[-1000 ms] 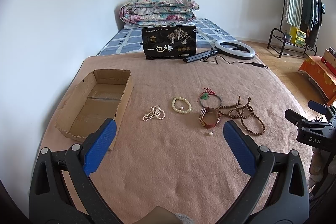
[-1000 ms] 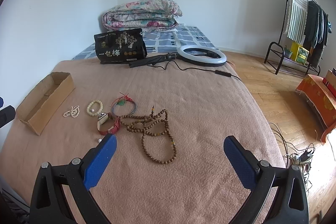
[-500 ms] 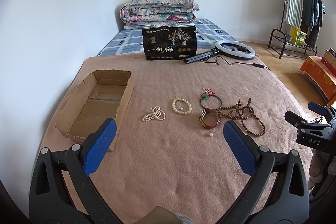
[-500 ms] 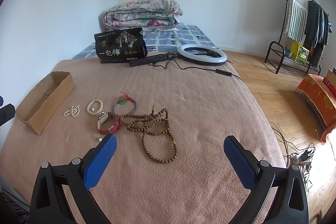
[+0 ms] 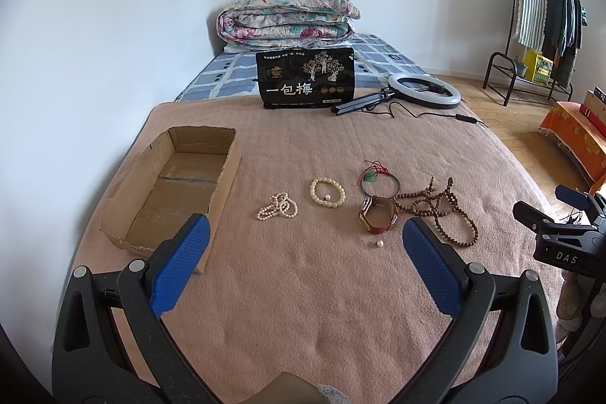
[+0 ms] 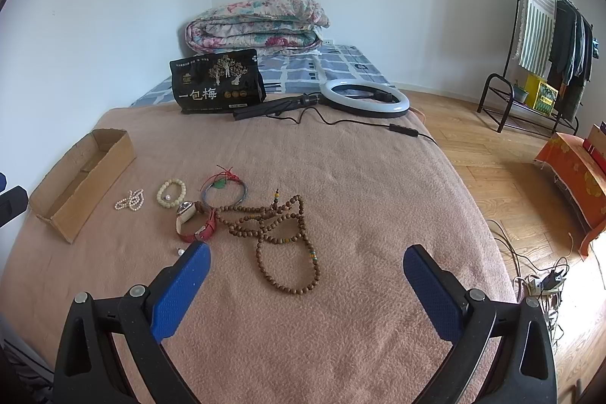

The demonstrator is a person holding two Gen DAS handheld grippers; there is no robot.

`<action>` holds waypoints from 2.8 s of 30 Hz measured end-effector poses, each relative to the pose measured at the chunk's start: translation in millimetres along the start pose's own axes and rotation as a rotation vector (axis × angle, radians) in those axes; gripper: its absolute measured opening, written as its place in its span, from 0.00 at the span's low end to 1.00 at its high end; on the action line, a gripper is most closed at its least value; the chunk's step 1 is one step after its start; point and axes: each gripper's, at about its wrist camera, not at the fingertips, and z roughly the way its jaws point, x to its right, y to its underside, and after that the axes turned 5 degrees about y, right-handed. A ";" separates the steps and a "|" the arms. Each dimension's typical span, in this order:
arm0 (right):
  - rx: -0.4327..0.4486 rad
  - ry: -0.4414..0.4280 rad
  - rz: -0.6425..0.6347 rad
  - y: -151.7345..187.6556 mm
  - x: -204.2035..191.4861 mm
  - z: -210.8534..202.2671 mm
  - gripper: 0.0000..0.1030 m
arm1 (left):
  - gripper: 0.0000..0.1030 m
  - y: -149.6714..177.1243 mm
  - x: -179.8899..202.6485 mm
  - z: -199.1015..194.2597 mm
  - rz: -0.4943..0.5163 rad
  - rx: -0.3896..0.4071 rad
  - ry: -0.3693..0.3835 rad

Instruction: Organize jewelry

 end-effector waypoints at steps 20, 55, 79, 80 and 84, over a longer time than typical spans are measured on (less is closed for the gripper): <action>-0.004 0.000 0.001 -0.1 0.3 0.4 1.00 | 1.00 0.6 0.0 -0.5 0.000 0.000 0.000; -0.096 -0.071 -0.107 -22.8 -7.9 69.8 1.00 | 1.00 -8.6 6.5 78.0 -0.004 -0.145 0.033; -0.361 -0.195 -0.170 -20.2 -23.5 162.1 0.96 | 0.55 -3.4 9.6 186.5 -0.175 -0.427 0.245; -0.369 -0.200 -0.167 -20.1 -24.1 164.5 0.96 | 0.53 -3.6 9.9 189.9 -0.185 -0.435 0.253; -0.414 -0.224 -0.135 -19.3 -23.8 176.7 0.94 | 0.47 -2.9 12.1 203.9 -0.203 -0.460 0.249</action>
